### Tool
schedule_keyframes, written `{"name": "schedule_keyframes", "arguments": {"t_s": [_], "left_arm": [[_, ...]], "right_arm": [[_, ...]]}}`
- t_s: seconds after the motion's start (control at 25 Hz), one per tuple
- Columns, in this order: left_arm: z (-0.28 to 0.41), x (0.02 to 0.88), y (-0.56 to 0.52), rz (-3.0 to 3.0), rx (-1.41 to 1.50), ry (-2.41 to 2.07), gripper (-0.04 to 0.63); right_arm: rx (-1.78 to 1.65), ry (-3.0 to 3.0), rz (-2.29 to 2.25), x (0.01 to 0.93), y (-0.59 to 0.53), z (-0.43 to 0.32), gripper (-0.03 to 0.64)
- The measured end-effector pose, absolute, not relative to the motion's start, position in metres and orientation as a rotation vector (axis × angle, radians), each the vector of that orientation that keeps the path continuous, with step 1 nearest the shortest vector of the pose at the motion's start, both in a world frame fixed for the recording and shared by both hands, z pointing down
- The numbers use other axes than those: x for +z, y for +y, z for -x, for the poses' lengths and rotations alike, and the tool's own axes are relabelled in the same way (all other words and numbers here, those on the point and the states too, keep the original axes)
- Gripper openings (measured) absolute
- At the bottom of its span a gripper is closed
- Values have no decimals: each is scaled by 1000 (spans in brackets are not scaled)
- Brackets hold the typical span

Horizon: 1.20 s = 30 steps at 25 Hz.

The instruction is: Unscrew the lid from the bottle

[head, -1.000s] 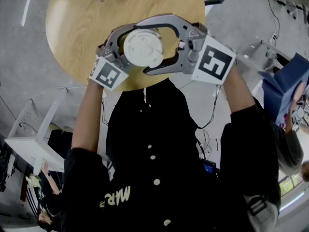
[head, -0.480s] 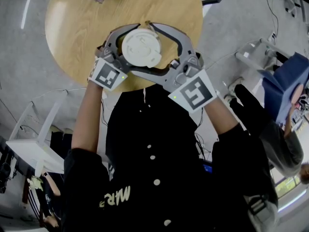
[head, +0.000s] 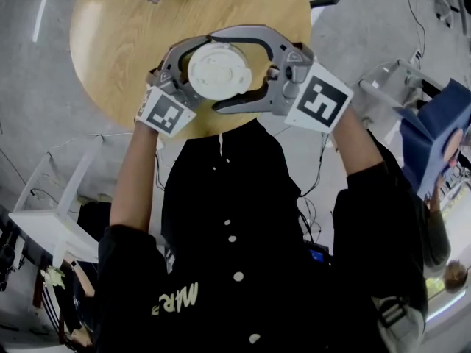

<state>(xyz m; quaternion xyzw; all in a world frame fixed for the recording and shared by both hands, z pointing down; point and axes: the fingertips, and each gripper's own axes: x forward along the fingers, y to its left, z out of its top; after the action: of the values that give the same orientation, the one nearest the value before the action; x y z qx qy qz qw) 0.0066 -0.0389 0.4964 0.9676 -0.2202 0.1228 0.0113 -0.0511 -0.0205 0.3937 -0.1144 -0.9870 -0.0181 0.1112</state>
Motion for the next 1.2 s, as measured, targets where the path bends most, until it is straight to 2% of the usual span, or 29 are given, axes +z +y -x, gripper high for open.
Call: {"name": "schedule_keyframes", "arguments": {"t_s": [0.24, 0.4, 0.56, 0.72, 0.84, 1.08, 1.2], "left_arm": [[-6, 495, -38, -3032, 373, -687, 376], [-5, 502, -39, -3014, 394, -679, 376], [-7, 498, -39, -3021, 386, -686, 376], [-7, 498, -37, -3010, 382, -690, 376], [-6, 498, -37, -3005, 380, -695, 376], [-5, 497, -39, -3023, 370, -693, 376], [-5, 496, -40, -3022, 370, -700, 376]], "right_arm": [[-5, -2871, 359, 396, -19, 50, 463], [123, -2914, 55, 392, -33, 43, 482], [97, -2901, -348, 387, -39, 46, 482], [109, -2879, -500, 392, -38, 52, 448], [47, -2888, -390, 391, -37, 55, 457], [-5, -2900, 358, 392, -21, 57, 456], [21, -2852, 499, 395, -18, 56, 456]]}}
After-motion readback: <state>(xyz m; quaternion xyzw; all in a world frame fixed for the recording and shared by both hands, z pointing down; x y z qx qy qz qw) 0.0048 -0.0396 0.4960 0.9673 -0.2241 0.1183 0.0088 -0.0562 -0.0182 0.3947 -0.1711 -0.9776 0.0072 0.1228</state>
